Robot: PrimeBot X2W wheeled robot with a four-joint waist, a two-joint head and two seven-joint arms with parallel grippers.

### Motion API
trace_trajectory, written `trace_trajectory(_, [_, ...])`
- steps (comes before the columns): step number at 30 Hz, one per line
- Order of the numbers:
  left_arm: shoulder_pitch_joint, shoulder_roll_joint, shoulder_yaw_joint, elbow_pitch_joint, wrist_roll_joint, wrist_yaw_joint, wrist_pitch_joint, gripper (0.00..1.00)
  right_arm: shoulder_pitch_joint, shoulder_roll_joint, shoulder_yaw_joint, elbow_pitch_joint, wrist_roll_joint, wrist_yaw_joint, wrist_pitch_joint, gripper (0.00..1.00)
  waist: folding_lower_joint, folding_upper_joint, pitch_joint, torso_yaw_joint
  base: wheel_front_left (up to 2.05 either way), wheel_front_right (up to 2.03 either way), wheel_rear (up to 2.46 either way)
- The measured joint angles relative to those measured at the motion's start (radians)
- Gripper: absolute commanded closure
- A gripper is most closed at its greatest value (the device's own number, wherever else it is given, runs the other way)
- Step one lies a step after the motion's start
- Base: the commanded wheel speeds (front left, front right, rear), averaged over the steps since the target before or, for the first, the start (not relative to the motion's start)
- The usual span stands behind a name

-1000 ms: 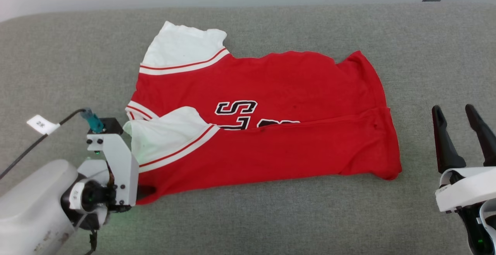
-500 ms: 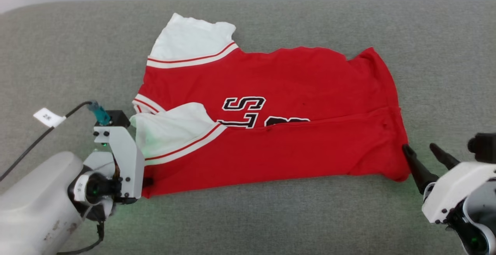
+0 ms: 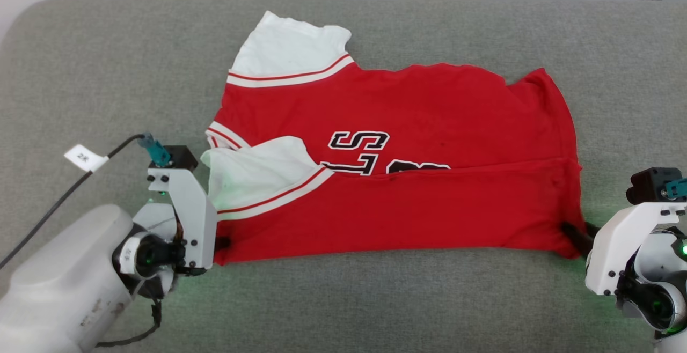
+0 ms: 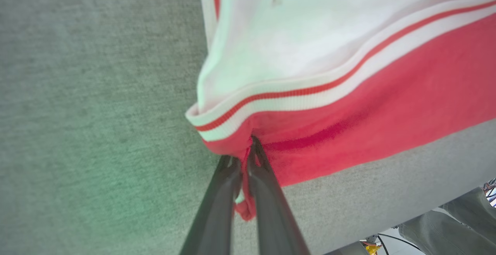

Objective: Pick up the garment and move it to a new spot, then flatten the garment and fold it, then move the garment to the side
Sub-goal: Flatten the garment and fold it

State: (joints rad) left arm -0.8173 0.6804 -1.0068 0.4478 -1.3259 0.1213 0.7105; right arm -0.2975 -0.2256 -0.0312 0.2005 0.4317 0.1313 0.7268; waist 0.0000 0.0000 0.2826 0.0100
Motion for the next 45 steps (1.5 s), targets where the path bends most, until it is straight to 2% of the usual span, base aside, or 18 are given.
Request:
trace_trajectory(7, [0.005, -0.008, 0.000, 0.009, 0.001, -0.016, -0.015, 1.00, -0.006, -0.013, 0.000, 0.028, 0.022, 0.000, 0.005, 1.00, 0.0000, 0.0000, -0.012, 0.013, 0.00, 0.00, 0.00])
trace_trajectory(13, [0.012, 0.016, -0.005, -0.026, -0.002, -0.006, 0.003, 1.00, 0.006, -0.035, -0.003, 0.004, 0.029, 0.000, 0.031, 1.00, 0.0000, 0.0000, -0.033, 0.018, 0.00, 0.00, 0.00])
trace_trajectory(21, [0.052, 0.098, -0.021, -0.168, 0.002, 0.058, 0.044, 1.00, 0.085, -0.078, -0.014, -0.111, 0.053, 0.000, 0.110, 1.00, 0.0000, 0.0000, -0.061, 0.020, 0.00, 0.00, 0.00])
trace_trajectory(28, [0.105, 0.176, -0.034, -0.318, 0.006, 0.133, 0.069, 1.00, 0.192, -0.079, -0.035, -0.238, 0.071, 0.000, 0.221, 1.00, 0.0001, 0.0000, -0.064, 0.020, 0.00, 0.00, 0.00])
trace_trajectory(34, [0.158, 0.200, -0.045, -0.350, -0.002, 0.166, 0.068, 1.00, 0.255, -0.046, -0.058, -0.267, 0.078, 0.000, 0.256, 1.00, 0.0000, 0.0000, -0.054, 0.015, 0.00, 0.00, 0.00])
trace_trajectory(39, [0.178, 0.189, -0.048, -0.323, -0.006, 0.160, 0.049, 1.00, 0.262, -0.030, -0.051, -0.242, 0.079, 0.000, 0.226, 1.00, 0.0000, 0.0000, -0.049, 0.008, 0.00, 0.00, 0.00])
trace_trajectory(40, [0.179, 0.185, -0.048, -0.314, -0.006, 0.159, 0.044, 0.94, 0.261, -0.029, -0.048, -0.236, 0.079, 0.000, 0.222, 1.00, 0.0000, 0.0000, -0.049, 0.007, 0.00, 0.00, 0.00])
trace_trajectory(41, [0.181, 0.182, -0.048, -0.304, -0.005, 0.155, 0.040, 0.78, 0.258, -0.028, -0.046, -0.229, 0.079, 0.000, 0.216, 1.00, 0.0000, 0.0000, -0.049, 0.006, 0.00, 0.00, 0.00])
trace_trajectory(42, [0.181, 0.179, -0.048, -0.297, -0.005, 0.151, 0.035, 0.58, 0.255, -0.028, -0.044, -0.224, 0.079, 0.000, 0.214, 0.85, 0.0000, 0.0000, -0.048, 0.005, 0.00, 0.00, 0.00])
trace_trajectory(43, [0.181, 0.176, -0.047, -0.288, -0.003, 0.150, 0.028, 0.36, 0.250, -0.028, -0.042, -0.219, 0.079, 0.000, 0.208, 0.60, 0.0000, 0.0000, -0.048, 0.005, 0.00, 0.00, 0.00])
trace_trajectory(44, [0.181, 0.174, -0.046, -0.281, -0.003, 0.146, 0.027, 0.13, 0.247, -0.030, -0.039, -0.215, 0.079, 0.000, 0.204, 0.13, 0.0000, 0.0000, -0.048, 0.004, 0.00, 0.00, 0.00])
trace_trajectory(45, [0.180, 0.173, -0.045, -0.275, -0.003, 0.141, 0.025, 0.01, 0.246, -0.030, -0.037, -0.211, 0.079, 0.000, 0.201, 0.02, 0.0000, 0.0000, -0.049, 0.004, 0.00, 0.00, 0.00])
